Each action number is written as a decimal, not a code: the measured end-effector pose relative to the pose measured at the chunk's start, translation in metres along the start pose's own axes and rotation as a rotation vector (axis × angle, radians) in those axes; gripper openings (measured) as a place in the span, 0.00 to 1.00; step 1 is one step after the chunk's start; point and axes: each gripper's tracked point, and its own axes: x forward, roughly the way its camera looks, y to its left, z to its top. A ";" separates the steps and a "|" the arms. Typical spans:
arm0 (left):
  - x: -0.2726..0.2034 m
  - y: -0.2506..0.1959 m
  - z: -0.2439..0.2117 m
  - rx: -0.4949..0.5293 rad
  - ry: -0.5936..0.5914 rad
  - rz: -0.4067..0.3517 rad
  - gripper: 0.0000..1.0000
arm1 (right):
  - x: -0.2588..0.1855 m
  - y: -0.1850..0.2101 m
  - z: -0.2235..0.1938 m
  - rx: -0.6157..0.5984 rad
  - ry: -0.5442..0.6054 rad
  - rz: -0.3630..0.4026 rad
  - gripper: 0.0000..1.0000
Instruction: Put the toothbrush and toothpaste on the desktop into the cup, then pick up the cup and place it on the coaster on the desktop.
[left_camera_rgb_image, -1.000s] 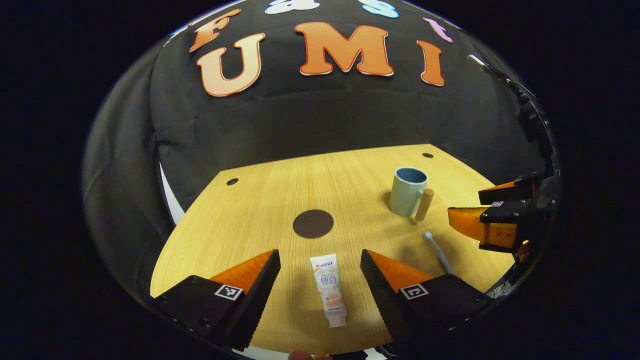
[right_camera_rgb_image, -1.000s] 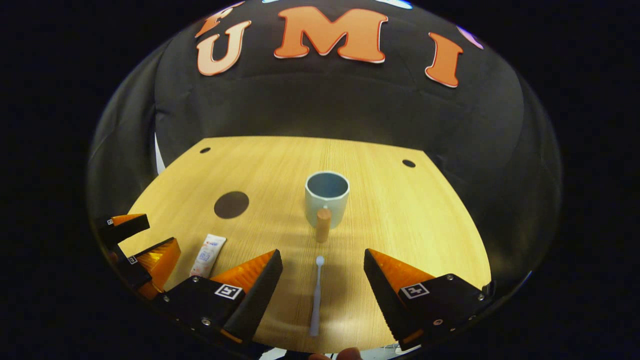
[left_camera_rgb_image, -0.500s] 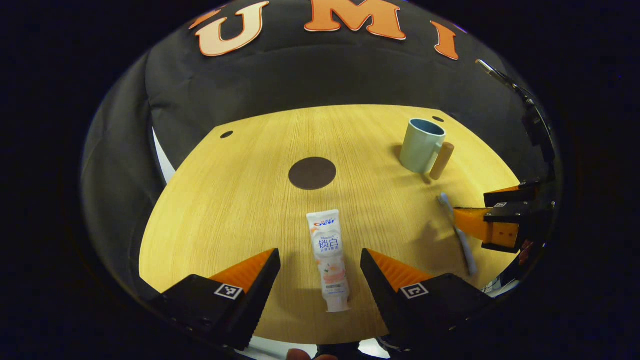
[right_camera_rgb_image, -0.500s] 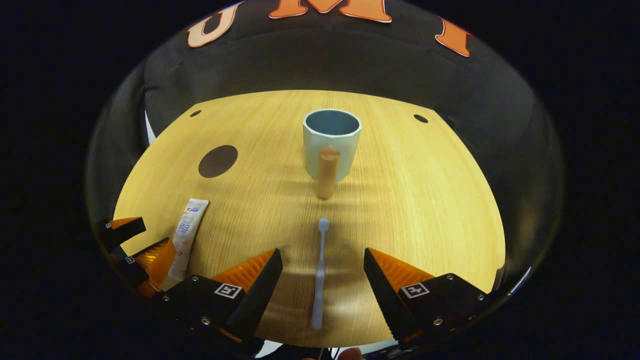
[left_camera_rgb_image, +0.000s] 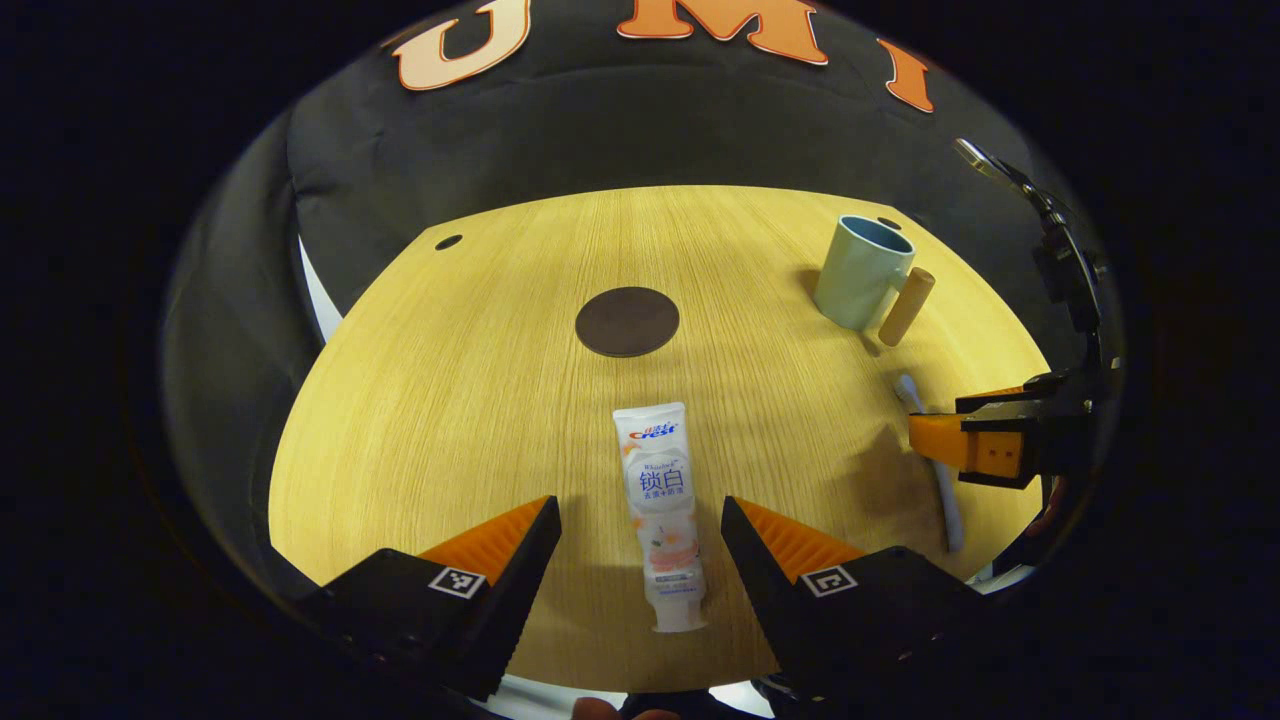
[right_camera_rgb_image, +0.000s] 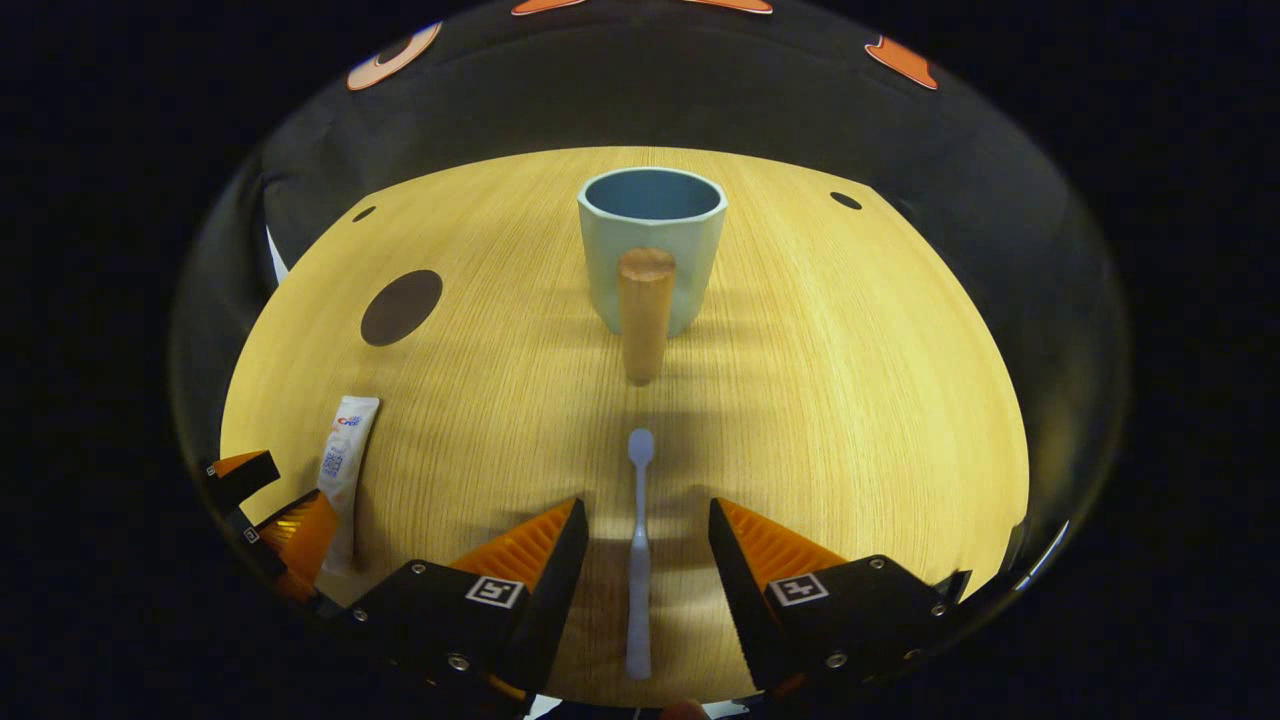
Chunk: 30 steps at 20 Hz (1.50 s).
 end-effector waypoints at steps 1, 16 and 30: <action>0.001 0.000 0.000 -0.002 0.003 0.001 0.98 | 0.003 0.000 0.000 -0.002 0.004 -0.001 0.67; 0.010 -0.006 -0.013 -0.006 0.059 -0.014 0.98 | 0.011 0.003 0.001 -0.011 0.017 0.011 0.05; 0.025 -0.018 -0.019 -0.028 0.126 -0.029 0.79 | -0.001 0.004 0.005 0.022 -0.001 0.046 0.01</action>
